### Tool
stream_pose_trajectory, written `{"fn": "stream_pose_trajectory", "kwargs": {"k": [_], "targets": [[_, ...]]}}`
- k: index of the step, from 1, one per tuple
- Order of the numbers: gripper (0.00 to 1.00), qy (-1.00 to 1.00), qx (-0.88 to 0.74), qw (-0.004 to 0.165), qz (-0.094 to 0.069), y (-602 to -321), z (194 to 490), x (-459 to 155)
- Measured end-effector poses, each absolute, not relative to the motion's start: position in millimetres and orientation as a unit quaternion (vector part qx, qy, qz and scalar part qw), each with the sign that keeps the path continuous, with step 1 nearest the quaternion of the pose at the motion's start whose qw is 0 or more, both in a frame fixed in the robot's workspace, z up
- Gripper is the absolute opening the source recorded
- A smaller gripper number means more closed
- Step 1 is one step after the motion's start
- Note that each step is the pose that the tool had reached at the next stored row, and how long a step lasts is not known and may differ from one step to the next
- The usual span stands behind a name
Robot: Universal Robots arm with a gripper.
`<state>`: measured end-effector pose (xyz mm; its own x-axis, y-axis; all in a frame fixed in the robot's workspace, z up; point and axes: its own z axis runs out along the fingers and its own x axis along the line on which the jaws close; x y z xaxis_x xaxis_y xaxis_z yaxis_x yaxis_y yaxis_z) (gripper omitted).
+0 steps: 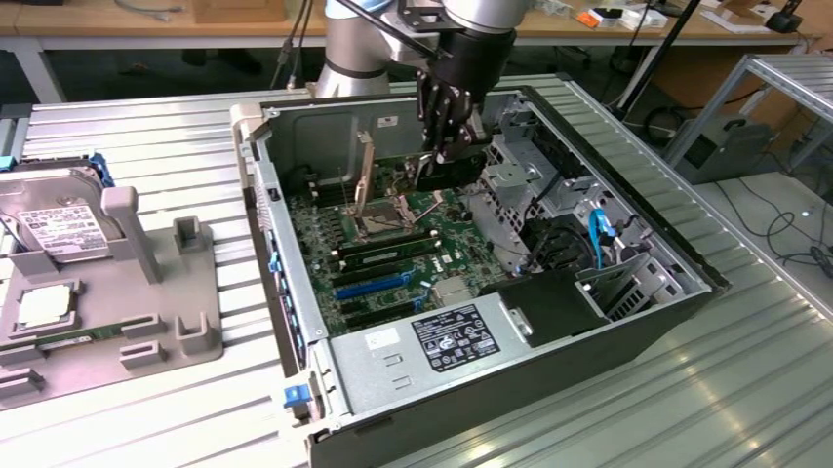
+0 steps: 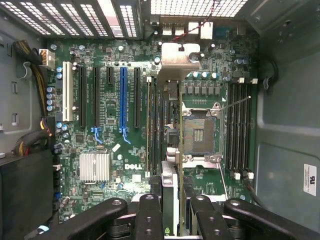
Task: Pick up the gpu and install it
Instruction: 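Insert the gpu into the slot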
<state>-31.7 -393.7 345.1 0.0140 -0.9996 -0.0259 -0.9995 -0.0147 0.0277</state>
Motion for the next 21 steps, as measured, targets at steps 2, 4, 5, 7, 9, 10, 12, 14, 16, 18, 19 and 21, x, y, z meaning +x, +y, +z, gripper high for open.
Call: {"fn": "stream_pose_trajectory", "kwargs": {"k": [2, 4, 5, 7, 9, 10, 12, 14, 16, 18, 19, 21], "targets": [[0.27, -0.702, 0.712, 0.001, -0.019, -393.7, 344.5, -31.7], [0.27, -0.702, 0.712, 0.001, -0.019, -393.7, 343.8, -31.6], [0.27, -0.702, 0.712, 0.001, -0.019, -393.7, 343.4, -31.7], [0.27, -0.702, 0.712, 0.001, -0.019, -393.7, 342.4, -31.6], [0.27, -0.702, 0.712, 0.001, -0.019, -393.7, 341.6, -31.6], [0.27, -0.702, 0.712, 0.001, -0.019, -393.7, 341.2, -31.7], [0.27, -0.702, 0.712, 0.001, -0.019, -393.7, 340.4, -31.7], [0.27, -0.702, 0.712, 0.001, -0.019, -393.7, 340.0, -31.6], [0.27, -0.702, 0.712, 0.001, -0.019, -393.7, 339.5, -31.6], [0.27, -0.702, 0.712, 0.001, -0.019, -393.7, 338.8, -31.7], [0.27, -0.702, 0.712, 0.001, -0.019, -393.7, 338.4, -31.7], [0.27, -0.702, 0.712, 0.001, -0.019, -393.7, 337.5, -31.6]]}}
